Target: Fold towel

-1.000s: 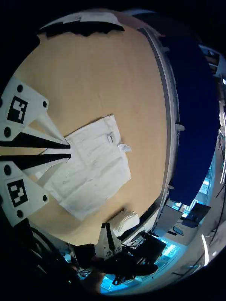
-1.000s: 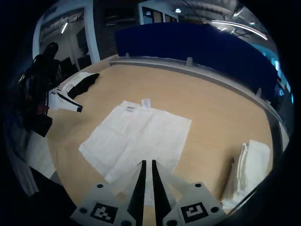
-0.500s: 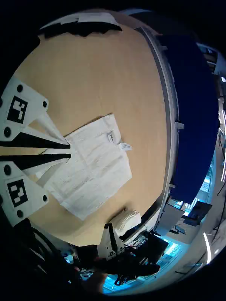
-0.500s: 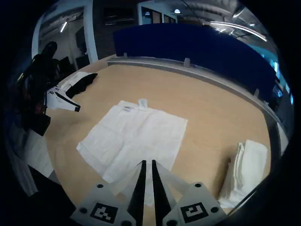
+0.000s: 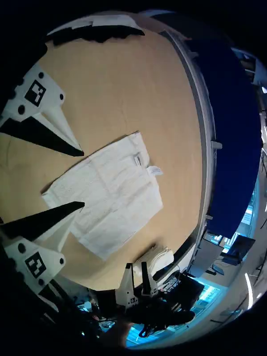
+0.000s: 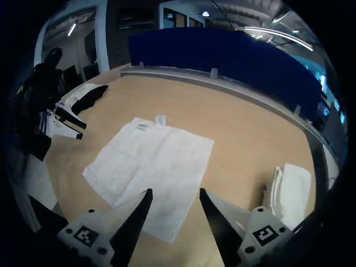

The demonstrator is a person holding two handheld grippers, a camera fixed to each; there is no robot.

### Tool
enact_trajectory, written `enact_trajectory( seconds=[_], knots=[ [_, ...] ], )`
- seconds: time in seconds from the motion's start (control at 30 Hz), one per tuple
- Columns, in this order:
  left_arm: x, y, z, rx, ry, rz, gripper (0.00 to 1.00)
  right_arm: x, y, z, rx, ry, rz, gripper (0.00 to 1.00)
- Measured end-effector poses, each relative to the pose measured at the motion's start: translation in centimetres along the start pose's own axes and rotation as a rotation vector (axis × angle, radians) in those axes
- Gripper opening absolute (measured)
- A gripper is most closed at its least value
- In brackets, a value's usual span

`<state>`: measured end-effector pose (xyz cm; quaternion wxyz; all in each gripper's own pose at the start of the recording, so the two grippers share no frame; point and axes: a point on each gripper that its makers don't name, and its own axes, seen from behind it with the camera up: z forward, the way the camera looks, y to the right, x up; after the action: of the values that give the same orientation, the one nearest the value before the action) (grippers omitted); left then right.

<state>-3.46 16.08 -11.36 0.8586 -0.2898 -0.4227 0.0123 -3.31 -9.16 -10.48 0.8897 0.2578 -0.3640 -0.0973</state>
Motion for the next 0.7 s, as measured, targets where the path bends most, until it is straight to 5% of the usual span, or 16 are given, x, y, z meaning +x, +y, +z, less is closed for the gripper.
enact_trajectory(
  seconds=[0.4,0.7],
  knots=[
    [0.1,0.3,-0.2,-0.002,0.010,0.012,0.83,-0.4,-0.1,-0.4,-0.003,-0.004,-0.009,0.82],
    [-1.9,0.6,0.2,0.003,-0.014,0.019,0.83,-2.7,-0.1,-0.5,-0.003,-0.034,-0.017,0.82]
  ],
)
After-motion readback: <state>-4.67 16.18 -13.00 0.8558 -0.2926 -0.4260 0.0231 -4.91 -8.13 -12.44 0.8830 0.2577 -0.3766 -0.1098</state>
